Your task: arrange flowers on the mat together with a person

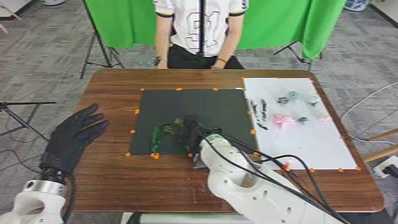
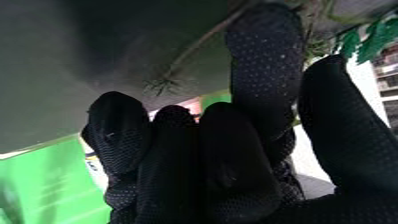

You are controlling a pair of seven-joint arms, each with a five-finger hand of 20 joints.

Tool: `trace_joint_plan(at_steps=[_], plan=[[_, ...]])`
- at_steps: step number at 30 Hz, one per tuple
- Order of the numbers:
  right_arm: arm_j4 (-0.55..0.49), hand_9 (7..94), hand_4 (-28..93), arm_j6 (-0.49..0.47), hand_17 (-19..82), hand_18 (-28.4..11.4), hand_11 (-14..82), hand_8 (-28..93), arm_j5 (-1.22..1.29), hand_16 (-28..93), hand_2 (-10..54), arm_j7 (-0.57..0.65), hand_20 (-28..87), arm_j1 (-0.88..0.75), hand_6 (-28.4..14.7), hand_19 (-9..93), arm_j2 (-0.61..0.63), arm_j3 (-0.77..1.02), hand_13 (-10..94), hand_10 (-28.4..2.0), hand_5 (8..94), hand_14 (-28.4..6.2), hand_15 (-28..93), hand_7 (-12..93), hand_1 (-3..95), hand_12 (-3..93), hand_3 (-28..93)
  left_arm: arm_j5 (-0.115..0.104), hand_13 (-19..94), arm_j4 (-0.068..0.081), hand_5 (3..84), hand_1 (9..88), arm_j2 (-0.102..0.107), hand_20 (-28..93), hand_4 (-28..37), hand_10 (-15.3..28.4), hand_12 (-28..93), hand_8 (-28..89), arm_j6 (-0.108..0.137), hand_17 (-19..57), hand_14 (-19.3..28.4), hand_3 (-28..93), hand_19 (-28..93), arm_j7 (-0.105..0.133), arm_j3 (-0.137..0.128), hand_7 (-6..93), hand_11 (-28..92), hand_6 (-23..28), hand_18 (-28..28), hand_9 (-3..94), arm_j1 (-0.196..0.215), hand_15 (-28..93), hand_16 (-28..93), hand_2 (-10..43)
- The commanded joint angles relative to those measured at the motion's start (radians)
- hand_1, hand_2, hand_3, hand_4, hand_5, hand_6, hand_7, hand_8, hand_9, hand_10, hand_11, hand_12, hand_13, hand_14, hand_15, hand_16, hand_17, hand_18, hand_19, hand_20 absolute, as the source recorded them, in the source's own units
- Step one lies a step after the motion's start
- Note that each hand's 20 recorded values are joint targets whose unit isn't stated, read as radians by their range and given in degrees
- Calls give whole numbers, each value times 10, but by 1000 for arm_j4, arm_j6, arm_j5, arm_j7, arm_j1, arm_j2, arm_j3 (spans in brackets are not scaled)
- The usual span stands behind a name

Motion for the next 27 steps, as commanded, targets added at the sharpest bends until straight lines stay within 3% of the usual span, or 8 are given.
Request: trace_joint_plan(at_steps=[1,8,13,16,18,22,25,27], plan=[[-41,937,-219,5,550,-234,723,-81,-12,333,50,-2,489,-18,26,932,8,43,908,-63,937,-73,863,504,209,408,793,3,318,0,376,238,-2,51,-218,134,167,-89,-4,-36,160,726,474,-1,-3,190,240,33,248,346,24,285,20,-15],[-141,937,-219,-1,550,-235,721,-79,0,334,73,-20,492,-62,23,932,53,125,907,-64,937,-74,863,497,186,410,784,-2,318,-7,376,237,-2,51,-218,134,167,-88,-1,-36,160,727,473,15,-8,188,240,33,247,346,40,285,20,-15],[-249,918,-218,93,492,-240,668,-88,118,333,77,-92,443,-168,10,931,151,277,866,-79,912,-90,844,462,187,441,777,-1,317,-11,376,238,-12,51,-219,133,167,-87,-2,-37,161,726,473,22,-17,188,241,32,247,346,51,285,20,-15],[-296,811,-211,79,363,-228,602,-105,342,320,78,-335,363,-320,-14,862,200,515,752,-118,799,-121,786,406,213,426,767,-4,318,-16,376,237,-17,51,-219,133,167,-88,3,-37,161,727,473,27,-28,189,241,32,247,346,64,286,20,-15],[-313,717,-211,-5,286,-208,559,-119,495,292,79,-468,345,-430,-21,752,186,712,660,-130,713,-132,735,376,218,394,776,-6,318,-19,376,238,-17,51,-219,133,167,-88,7,-37,161,727,472,35,-36,190,241,32,247,347,72,286,20,-15],[-353,544,-218,-20,170,-225,381,-126,809,217,77,-563,301,-625,-42,594,196,990,481,-163,565,-141,565,292,191,307,815,-11,318,-26,377,237,-19,52,-218,133,168,-89,19,-36,161,728,473,47,-51,190,241,33,246,347,91,288,20,-15],[-349,456,-217,4,134,-226,277,-120,1070,189,75,-667,293,-772,-43,558,206,1138,383,-160,477,-140,443,248,172,271,837,-12,317,-29,377,238,-27,53,-219,134,167,-89,21,-37,161,728,474,60,-55,190,241,33,247,347,103,287,20,-15],[-326,436,-217,-39,124,-223,212,-110,1297,218,66,-671,289,-848,-35,528,176,1227,363,-155,452,-139,340,211,166,263,842,-17,317,-31,377,238,-34,53,-219,134,167,-89,27,-36,161,728,474,71,-55,190,242,33,247,346,109,287,20,-14]])
